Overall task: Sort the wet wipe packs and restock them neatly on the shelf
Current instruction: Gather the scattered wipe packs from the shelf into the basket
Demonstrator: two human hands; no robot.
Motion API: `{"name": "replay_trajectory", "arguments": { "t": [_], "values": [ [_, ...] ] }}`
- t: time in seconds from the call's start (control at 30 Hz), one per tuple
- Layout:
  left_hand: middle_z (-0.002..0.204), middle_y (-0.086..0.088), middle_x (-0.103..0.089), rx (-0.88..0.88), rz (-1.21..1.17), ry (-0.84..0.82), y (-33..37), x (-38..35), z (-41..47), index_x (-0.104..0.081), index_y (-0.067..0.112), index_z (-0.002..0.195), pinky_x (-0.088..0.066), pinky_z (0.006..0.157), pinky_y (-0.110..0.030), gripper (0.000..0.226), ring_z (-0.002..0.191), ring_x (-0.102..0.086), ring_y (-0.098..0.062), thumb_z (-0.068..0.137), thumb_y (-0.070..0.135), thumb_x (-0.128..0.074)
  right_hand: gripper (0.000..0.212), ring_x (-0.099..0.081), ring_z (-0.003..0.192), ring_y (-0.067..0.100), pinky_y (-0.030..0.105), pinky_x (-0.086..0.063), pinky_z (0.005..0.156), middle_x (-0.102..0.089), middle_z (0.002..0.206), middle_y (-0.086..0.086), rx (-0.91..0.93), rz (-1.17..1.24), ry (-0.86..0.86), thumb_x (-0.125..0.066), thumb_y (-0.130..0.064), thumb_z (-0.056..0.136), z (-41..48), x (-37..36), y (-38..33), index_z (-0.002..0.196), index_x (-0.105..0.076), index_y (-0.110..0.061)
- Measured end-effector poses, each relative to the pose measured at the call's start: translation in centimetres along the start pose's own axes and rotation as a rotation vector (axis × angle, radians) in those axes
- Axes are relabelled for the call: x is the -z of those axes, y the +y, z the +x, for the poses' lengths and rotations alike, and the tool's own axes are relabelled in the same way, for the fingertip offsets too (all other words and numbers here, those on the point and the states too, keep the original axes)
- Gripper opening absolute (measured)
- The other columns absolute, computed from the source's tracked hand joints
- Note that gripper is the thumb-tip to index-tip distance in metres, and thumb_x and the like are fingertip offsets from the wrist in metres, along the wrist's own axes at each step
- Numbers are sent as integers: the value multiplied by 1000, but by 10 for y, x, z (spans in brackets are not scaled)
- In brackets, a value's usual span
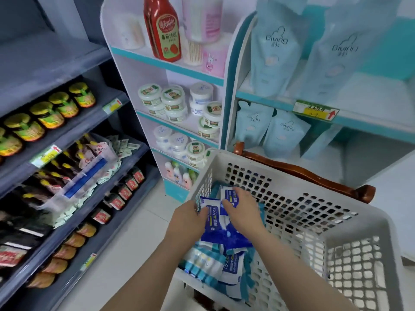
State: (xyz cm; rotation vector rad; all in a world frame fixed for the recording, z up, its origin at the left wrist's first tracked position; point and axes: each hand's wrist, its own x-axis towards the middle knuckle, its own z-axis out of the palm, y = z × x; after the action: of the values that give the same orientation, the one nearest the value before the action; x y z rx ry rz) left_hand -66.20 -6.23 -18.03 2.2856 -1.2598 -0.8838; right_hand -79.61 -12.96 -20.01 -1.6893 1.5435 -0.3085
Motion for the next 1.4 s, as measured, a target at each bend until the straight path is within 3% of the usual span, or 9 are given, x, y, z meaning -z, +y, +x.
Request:
{"name": "replay_trajectory", "arguments": {
  "t": [0.13,0.33,0.43,0.63,0.83,1.0,1.17,1.4],
  "values": [
    [120,1,-62,-117,135,225,-3,73,-16,-56,20,123,-47,85,-29,37,107,-59,-18,97,43,-43,35,-52,117,17,27,-39,94,-56,125,1,277,-83,14,-49,-33,97,-14,9,-82,126,-57,-14],
    [91,4,-67,-105,138,532,-61,207,-43,-63,21,97,-51,71,-35,24,86,-63,-20,93,41,-49,30,-55,114,17,26,-38,95,-61,122,0,635,-126,0,-51,-26,96,-41,-31,-229,121,-62,-14],
    [94,5,-69,-49,126,664,-113,270,-60,-64,25,101,-51,66,-31,24,84,-64,-18,94,42,-50,34,-53,119,14,24,-38,99,-59,128,-1,789,-126,-38,-52,-27,95,-59,-78,-299,126,-60,-14],
    [109,4,-70,126,137,870,-243,386,-97,-66,21,113,-50,77,-32,31,99,-65,-21,93,41,-53,39,-48,126,13,32,-39,105,-54,135,-3,1005,-123,-152,-51,-31,96,-107,-197,-436,132,-56,-16],
    [117,2,-67,303,132,990,-356,484,-132,-65,20,114,-47,85,-33,32,108,-61,-22,92,40,-52,39,-45,129,11,27,-35,106,-52,138,-5,1103,-99,-291,-48,-31,98,-154,-307,-546,134,-54,-16],
    [114,0,-67,494,134,1014,-426,532,-148,-64,20,114,-49,76,-33,31,97,-61,-26,95,39,-48,38,-47,128,12,28,-37,106,-52,139,-5,1110,-140,-395,-47,-31,98,-170,-384,-603,133,-55,-18],
    [122,-2,-62,641,112,951,-483,564,-132,-58,20,123,-47,82,-34,38,106,-57,-25,93,41,-51,38,-52,120,19,32,-42,99,-54,137,-2,1125,-259,-453,-46,-33,98,-163,-447,-650,132,-55,-20],
    [124,0,-55,798,9,744,-533,594,-83,-48,20,128,-46,89,-33,73,115,-50,-22,70,60,-70,33,-56,111,29,41,-49,91,-62,120,11,1090,-331,-538,-46,-24,96,-124,-525,-714,117,-59,-3]
  ]
}}
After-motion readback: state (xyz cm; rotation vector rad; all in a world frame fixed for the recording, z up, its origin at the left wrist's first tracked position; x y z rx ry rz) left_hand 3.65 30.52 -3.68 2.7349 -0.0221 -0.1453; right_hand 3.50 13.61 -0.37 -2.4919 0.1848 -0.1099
